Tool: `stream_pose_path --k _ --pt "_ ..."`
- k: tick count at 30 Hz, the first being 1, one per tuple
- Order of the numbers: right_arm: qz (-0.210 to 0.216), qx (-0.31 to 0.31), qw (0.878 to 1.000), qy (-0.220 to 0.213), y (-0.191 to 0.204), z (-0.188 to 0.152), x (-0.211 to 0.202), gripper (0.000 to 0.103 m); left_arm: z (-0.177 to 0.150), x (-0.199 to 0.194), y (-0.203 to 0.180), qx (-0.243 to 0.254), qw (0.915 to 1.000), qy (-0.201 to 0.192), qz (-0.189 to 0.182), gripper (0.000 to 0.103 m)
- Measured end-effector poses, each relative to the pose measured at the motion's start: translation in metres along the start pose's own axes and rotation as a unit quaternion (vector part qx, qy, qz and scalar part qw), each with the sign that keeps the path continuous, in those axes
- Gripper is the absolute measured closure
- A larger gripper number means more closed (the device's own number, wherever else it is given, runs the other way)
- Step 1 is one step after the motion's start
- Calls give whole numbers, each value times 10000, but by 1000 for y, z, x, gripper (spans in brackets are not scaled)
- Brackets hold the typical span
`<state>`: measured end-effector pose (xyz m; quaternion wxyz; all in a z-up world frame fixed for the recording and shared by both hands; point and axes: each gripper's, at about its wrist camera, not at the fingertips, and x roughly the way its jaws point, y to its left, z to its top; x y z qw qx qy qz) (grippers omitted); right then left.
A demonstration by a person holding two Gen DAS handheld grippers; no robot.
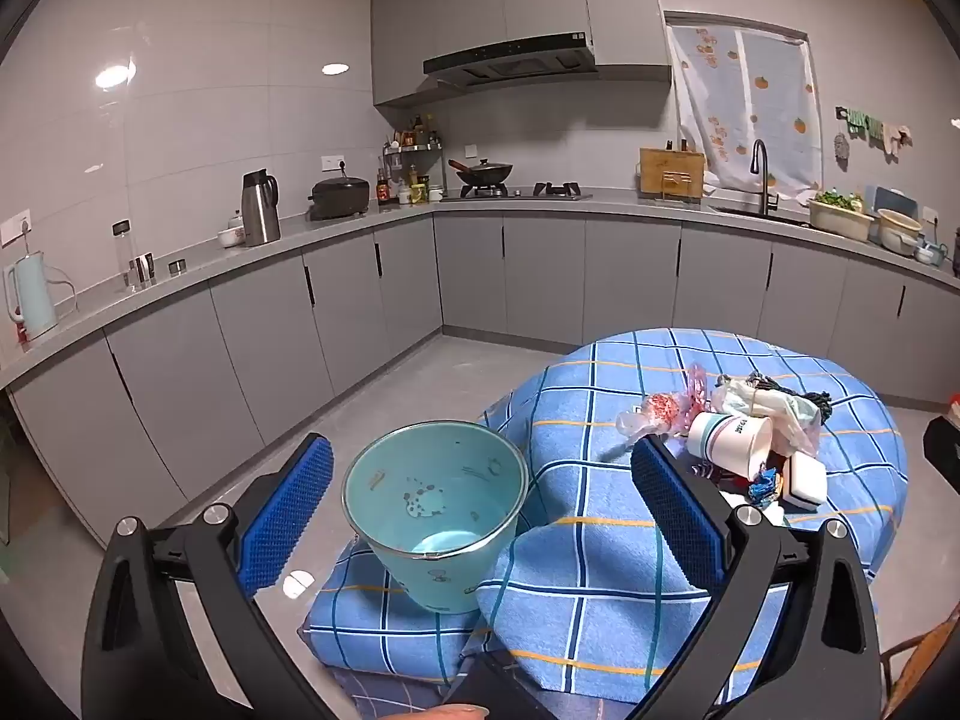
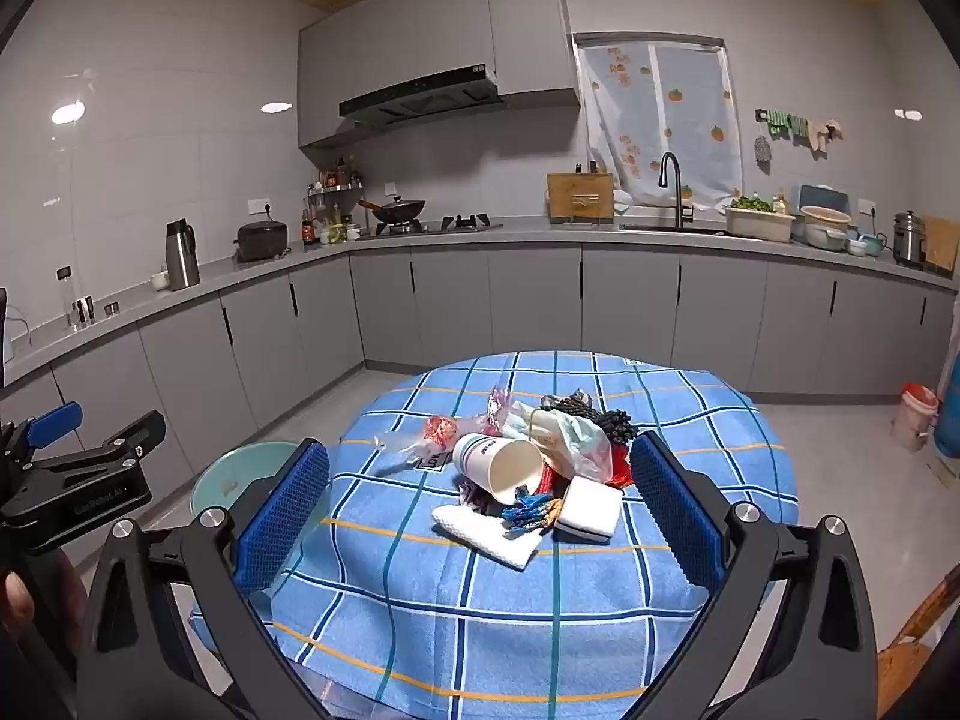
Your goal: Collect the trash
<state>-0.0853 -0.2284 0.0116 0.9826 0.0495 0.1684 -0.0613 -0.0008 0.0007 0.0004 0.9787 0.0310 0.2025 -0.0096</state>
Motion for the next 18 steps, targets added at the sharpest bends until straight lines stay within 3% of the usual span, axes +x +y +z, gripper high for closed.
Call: stream_pose_path --k 18 --pt "-20 -49 10000 47 2 -3 3 4 2 3 2 52 10000 56 20 5"
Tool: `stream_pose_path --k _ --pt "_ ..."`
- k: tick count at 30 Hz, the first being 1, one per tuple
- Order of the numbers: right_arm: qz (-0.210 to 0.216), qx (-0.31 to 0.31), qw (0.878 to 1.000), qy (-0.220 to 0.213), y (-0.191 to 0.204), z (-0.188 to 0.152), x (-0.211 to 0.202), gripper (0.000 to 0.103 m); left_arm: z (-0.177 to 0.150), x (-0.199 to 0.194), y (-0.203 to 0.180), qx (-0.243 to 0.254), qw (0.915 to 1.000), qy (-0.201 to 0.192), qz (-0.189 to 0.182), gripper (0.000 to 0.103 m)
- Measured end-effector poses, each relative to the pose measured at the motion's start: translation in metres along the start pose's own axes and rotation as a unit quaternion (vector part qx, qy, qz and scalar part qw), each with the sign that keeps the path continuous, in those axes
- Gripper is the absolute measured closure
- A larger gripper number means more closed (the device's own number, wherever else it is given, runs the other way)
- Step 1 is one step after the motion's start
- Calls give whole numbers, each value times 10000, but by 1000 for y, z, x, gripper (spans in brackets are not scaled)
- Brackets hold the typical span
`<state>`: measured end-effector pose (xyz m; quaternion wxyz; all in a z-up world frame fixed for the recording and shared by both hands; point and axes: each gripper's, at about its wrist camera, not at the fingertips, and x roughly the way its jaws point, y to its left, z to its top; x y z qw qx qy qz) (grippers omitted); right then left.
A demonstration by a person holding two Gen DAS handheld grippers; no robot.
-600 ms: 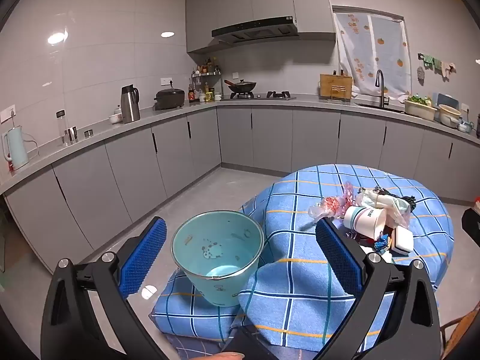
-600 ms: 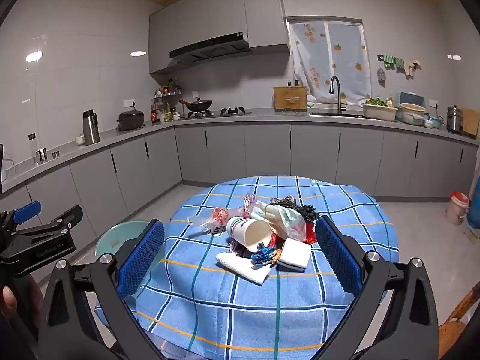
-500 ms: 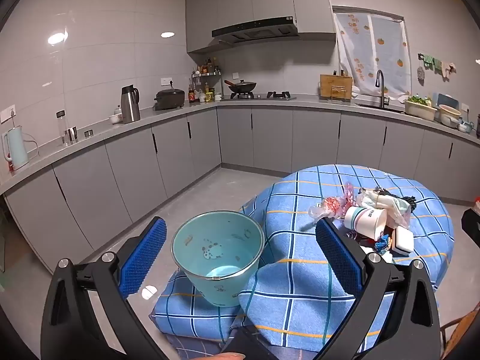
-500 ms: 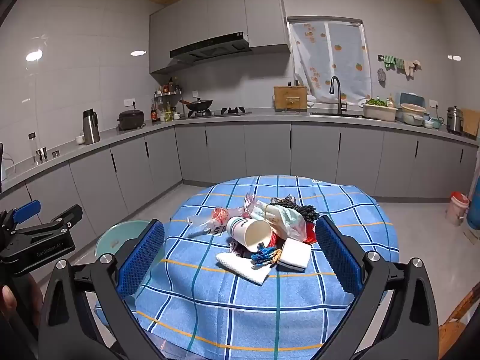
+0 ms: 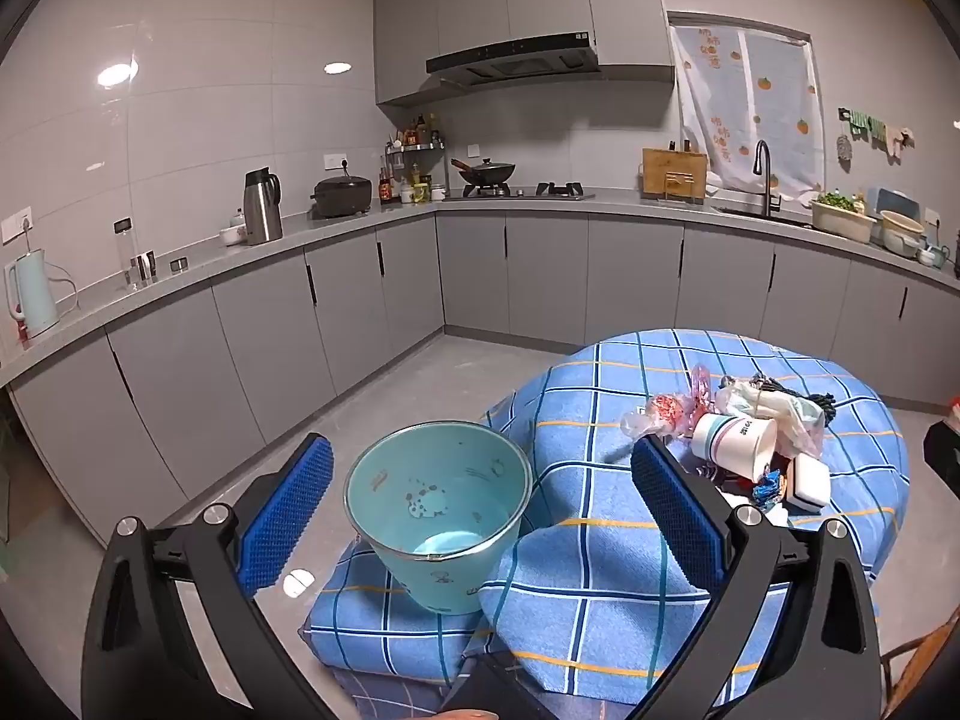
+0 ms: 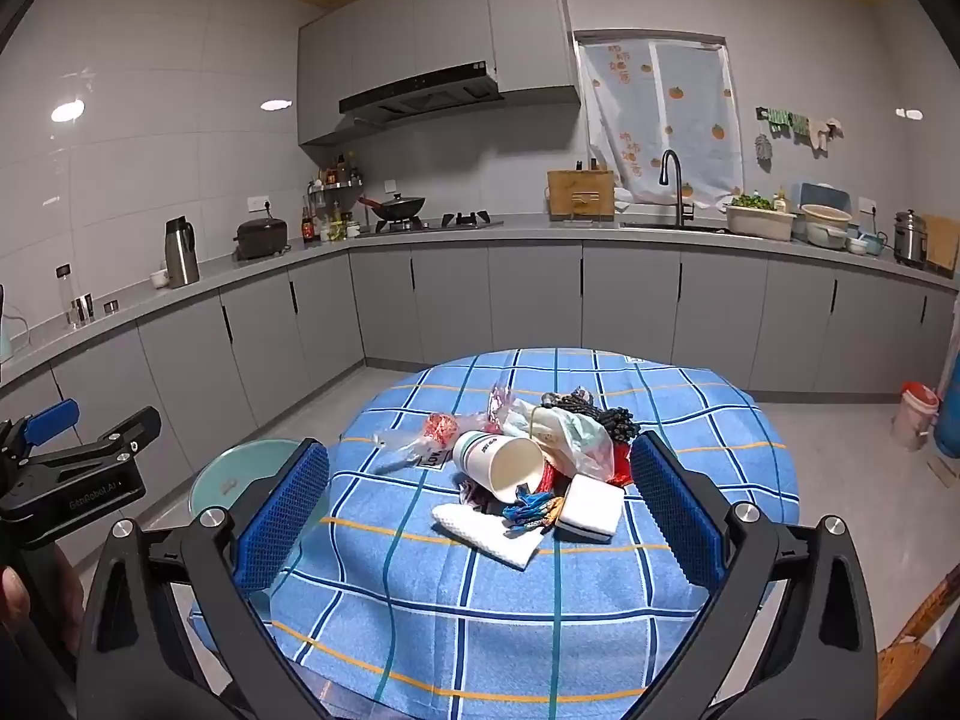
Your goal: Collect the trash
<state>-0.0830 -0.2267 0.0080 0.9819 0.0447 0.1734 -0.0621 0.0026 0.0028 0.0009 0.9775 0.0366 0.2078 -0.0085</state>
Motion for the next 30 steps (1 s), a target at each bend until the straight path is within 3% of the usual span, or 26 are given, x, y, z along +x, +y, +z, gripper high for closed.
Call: stream_pose_path --k 30 --pt "0 71 10000 7 -3 6 1 4 1 1 5 -66 10000 -51 23 5"
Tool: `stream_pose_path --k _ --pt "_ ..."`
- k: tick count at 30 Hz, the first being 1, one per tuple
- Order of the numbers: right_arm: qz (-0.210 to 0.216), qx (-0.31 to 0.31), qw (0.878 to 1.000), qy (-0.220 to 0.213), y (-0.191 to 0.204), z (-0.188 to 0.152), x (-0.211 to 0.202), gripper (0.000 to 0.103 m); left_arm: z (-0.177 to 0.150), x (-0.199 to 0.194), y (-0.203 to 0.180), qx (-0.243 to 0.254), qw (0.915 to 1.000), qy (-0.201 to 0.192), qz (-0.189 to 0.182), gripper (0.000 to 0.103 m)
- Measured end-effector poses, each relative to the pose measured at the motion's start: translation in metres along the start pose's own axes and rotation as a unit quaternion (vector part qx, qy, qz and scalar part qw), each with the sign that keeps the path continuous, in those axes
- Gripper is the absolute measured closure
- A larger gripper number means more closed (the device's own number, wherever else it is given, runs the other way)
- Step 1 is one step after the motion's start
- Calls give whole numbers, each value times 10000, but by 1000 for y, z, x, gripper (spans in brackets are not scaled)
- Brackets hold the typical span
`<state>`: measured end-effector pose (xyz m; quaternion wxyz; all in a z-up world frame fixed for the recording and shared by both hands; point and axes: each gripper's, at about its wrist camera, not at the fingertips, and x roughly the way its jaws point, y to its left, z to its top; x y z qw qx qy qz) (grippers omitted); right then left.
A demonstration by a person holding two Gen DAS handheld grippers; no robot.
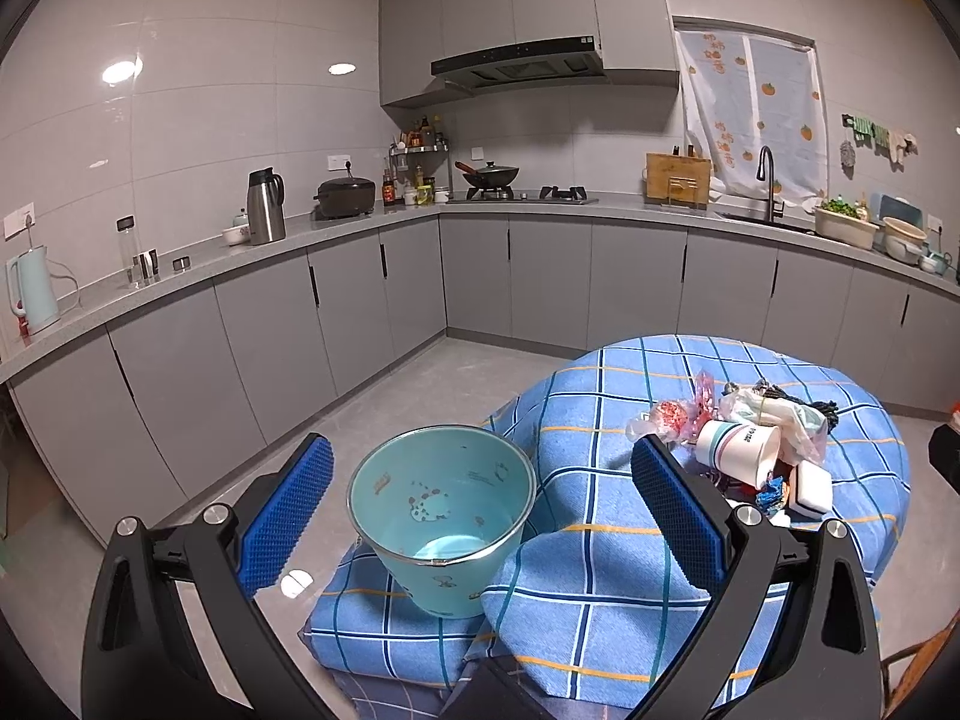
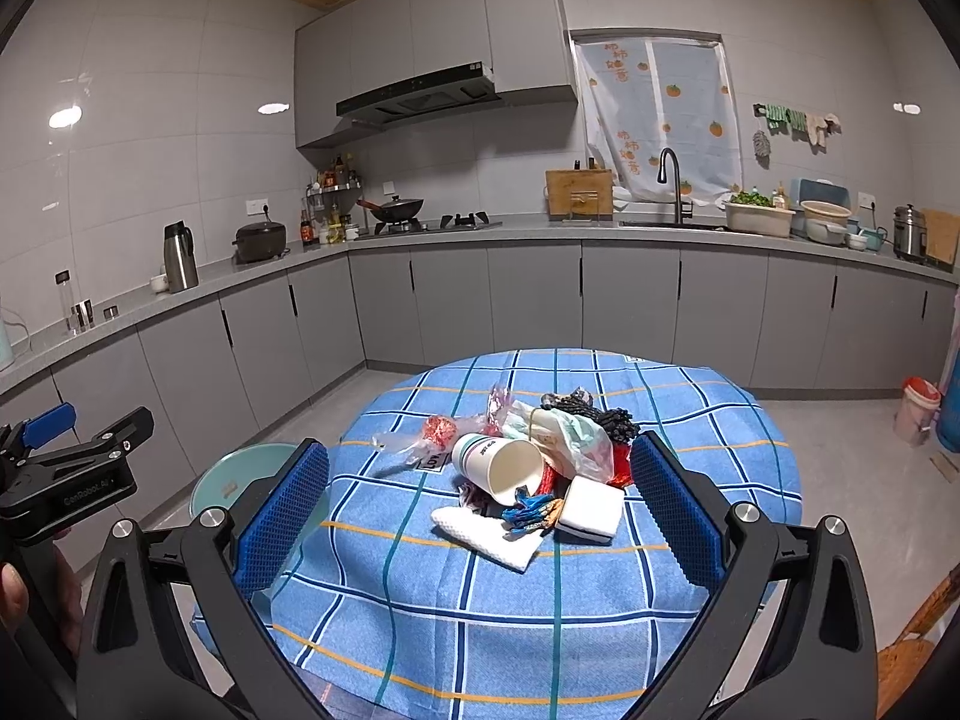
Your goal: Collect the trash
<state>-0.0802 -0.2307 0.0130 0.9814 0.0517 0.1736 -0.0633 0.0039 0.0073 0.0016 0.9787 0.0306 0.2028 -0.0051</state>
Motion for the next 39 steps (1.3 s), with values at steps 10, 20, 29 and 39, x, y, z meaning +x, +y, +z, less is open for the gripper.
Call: stream_pose_path --k 10,20,29,39 --pt "17 3 10000 20 0 0 1 4 -1 0 0 9 10000 15 -4 5" --pt "43 -17 10000 14 3 -2 4 4 -1 0 -1 14 10000 5 5 5" --pt "44 -16 10000 16 4 -3 5 4 -1 0 -1 16 10000 5 1 5" --pt "52 -14 10000 28 4 -4 4 4 0 0 -1 33 10000 20 -2 5"
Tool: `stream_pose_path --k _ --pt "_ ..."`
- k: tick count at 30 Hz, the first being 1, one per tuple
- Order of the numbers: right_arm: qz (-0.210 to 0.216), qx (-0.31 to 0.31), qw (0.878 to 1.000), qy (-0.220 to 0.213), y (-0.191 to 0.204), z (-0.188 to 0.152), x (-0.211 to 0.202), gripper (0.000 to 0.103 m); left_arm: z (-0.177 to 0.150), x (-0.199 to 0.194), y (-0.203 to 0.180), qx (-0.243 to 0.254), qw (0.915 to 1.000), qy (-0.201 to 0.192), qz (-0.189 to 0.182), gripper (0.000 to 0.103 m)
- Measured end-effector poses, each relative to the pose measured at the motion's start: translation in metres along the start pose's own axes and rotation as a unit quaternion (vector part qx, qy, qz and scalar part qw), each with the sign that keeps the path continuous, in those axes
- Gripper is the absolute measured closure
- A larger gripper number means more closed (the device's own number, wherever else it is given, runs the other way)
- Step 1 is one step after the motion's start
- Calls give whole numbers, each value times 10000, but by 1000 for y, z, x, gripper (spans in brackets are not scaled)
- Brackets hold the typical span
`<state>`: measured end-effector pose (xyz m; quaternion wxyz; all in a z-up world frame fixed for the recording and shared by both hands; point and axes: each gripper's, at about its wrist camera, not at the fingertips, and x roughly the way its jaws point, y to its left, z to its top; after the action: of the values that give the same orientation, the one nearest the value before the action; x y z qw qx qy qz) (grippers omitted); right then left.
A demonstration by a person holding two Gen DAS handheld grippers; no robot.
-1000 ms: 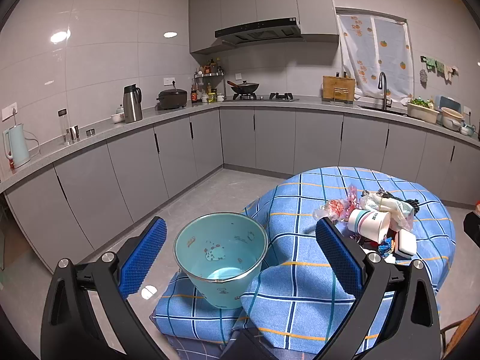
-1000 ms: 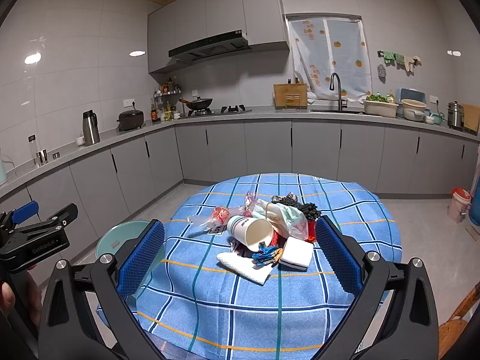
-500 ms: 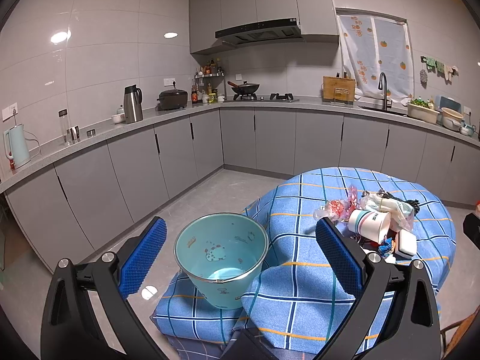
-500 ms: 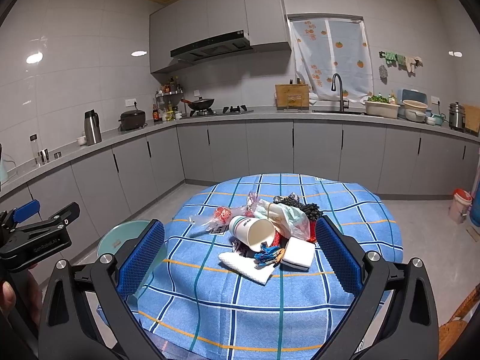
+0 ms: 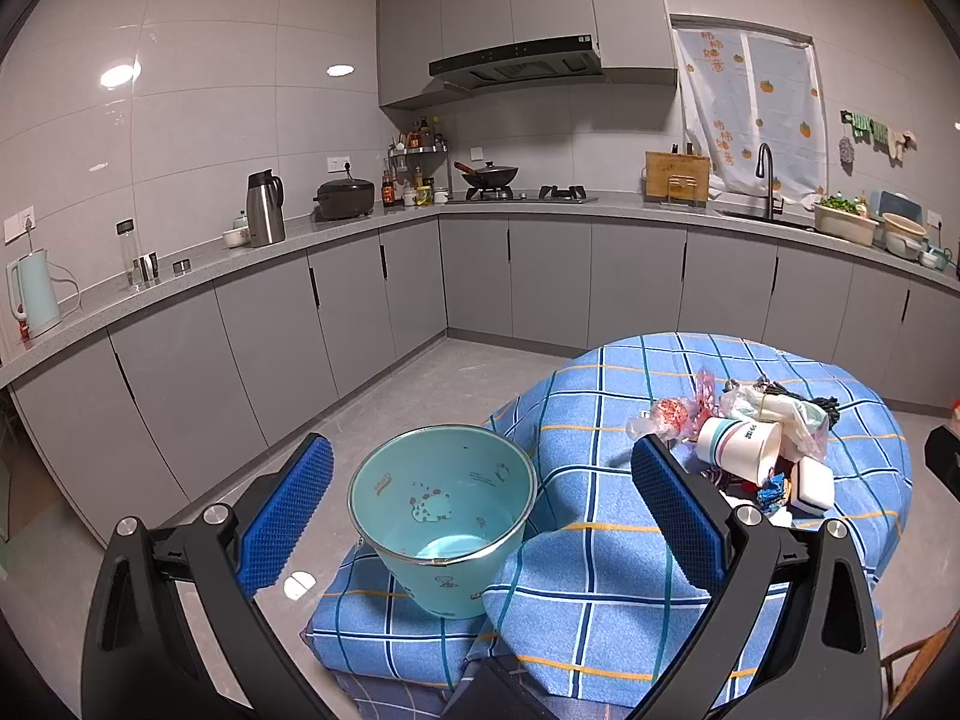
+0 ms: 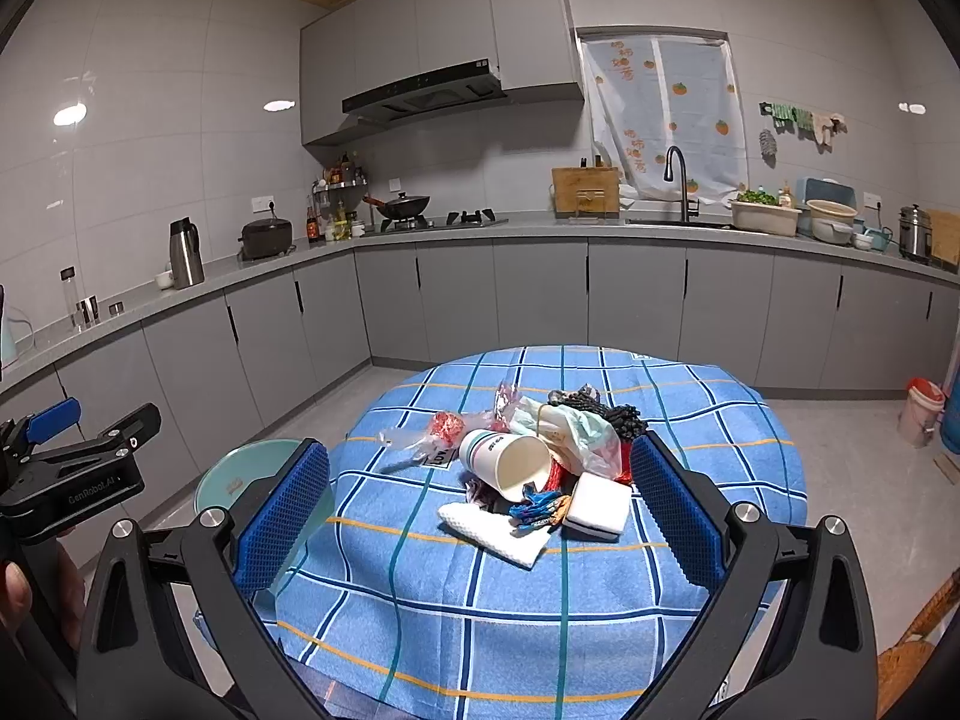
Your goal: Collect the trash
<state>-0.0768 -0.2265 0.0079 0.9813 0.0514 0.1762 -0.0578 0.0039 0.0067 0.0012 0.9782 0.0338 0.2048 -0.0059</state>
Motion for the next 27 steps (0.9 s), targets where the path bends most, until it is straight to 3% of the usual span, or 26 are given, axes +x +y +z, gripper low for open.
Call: stream_pose_path --k 11,19,27 --pt "-97 2 9998 167 -8 -11 16 4 -8 17 -2 20 9998 173 13 5" --pt "-694 200 9954 626 -59 -33 75 4 -28 79 -37 361 9966 729 -95 5" --pt "-1058 437 9883 1004 -101 -60 135 4 -28 149 -96 794 9918 950 -308 5"
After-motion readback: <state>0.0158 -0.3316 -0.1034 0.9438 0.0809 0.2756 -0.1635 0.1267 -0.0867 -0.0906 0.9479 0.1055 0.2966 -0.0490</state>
